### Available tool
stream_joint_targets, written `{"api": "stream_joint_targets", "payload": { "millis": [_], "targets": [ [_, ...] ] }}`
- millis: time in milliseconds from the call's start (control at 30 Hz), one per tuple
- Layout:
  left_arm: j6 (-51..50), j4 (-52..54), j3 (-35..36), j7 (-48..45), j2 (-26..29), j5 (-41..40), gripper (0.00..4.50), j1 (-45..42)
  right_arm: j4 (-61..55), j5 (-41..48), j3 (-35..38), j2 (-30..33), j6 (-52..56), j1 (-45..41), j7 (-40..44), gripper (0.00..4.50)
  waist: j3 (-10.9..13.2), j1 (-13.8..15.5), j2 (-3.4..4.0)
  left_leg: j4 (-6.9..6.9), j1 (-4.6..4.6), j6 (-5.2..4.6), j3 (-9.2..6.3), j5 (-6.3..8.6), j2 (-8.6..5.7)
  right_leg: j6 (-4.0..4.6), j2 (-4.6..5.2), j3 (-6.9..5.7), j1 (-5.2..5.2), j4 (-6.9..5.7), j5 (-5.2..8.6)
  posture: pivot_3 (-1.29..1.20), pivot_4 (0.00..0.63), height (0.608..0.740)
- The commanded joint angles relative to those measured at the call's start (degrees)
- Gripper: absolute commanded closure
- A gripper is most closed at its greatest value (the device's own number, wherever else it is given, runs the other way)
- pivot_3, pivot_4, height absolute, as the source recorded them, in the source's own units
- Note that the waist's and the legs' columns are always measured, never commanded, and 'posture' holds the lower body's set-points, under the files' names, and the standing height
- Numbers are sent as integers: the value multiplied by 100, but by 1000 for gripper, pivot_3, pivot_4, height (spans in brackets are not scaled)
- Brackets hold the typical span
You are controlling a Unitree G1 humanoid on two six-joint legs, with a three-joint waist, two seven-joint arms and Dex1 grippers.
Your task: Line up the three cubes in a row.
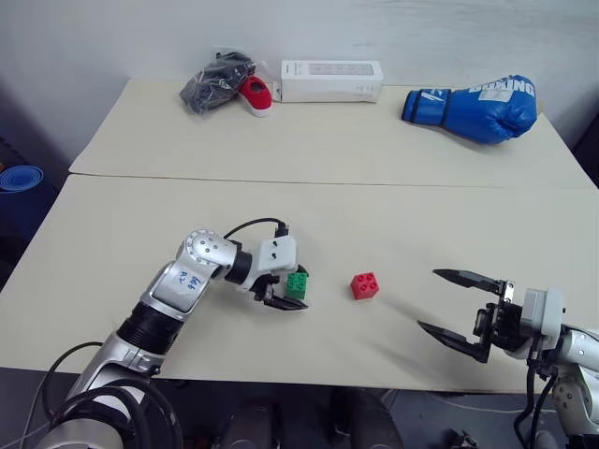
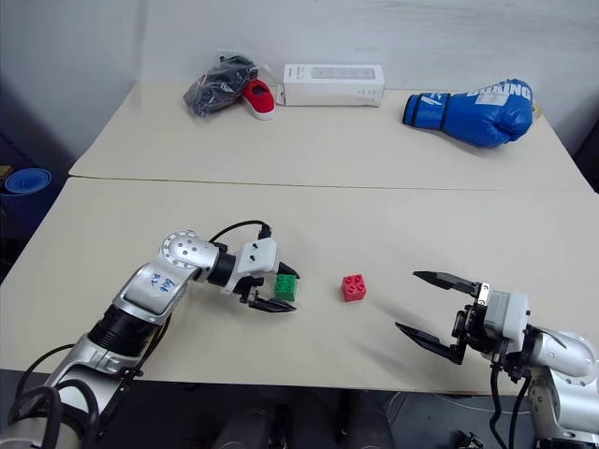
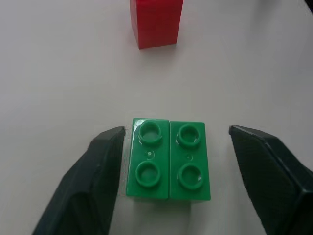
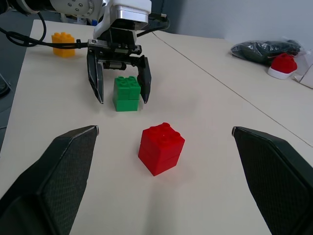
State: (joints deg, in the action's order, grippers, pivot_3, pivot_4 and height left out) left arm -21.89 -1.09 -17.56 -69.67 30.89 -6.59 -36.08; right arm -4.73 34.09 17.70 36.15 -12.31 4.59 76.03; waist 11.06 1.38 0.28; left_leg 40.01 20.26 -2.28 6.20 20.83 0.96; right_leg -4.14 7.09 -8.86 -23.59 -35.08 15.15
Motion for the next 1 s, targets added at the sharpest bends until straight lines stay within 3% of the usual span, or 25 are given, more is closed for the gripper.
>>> {"api": "stream_joint_targets", "payload": {
  "millis": [33, 233, 300, 467, 667, 833, 1000],
  "targets": [
    [114, 298, 797, -450, 351, -785, 33, -204, -290, 59, -61, 148, 128, -147, -51, 0, 0, -12, 0, 0, 1, 0, -2, 0, -1, 3, 9, -10, 0, -1, 2, 0, 150, 740],
    [601, -203, 2184, -979, 1416, -1472, 33, 171, -501, 103, -399, 56, 389, -508, -161, 0, 1, -70, 3, -2, -2, 3, -5, 0, -4, 7, 20, -24, 0, -6, 4, 0, 150, 740],
    [694, -576, 2861, -1146, 1717, -1794, 33, 616, -607, 123, -569, -51, 432, -639, -214, 0, 2, -111, 5, -5, -3, 4, -6, 0, -5, 7, 21, -26, 0, -7, 4, 0, 150, 740],
    [1327, -1848, 4275, -766, 2335, -1693, 33, 1968, -934, 148, -1069, -251, 699, -851, -322, 0, 5, -158, 8, -6, 0, 5, -12, 1, -4, 8, 26, -30, -1, -4, 5, 0, 150, 740],
    [1762, -3071, 5759, -229, 2547, -1752, 33, 3761, -999, 35, -1425, -561, 572, -1143, -357, 0, 5, -158, 6, -8, 3, 4, -15, 13, -4, 8, 35, -29, -6, 1, 5, 0, 150, 740],
    [1522, -2161, 6430, -239, 2171, -2174, 33, 5013, -807, 19, -1587, -580, 509, -1425, -144, 0, 1, -86, -2, -7, 5, -6, -19, 29, -9, 7, 44, -26, -3, 13, 5, 0, 150, 740],
    [1132, -290, 6294, -226, 1744, -2583, 33, 5664, -675, 21, -1616, -587, 531, -1629, -91, 0, -7, -8, -14, -5, 3, 30, -29, 58, -11, 9, 53, -17, -2, 31, 6, 0, 150, 740]
  ]
}}
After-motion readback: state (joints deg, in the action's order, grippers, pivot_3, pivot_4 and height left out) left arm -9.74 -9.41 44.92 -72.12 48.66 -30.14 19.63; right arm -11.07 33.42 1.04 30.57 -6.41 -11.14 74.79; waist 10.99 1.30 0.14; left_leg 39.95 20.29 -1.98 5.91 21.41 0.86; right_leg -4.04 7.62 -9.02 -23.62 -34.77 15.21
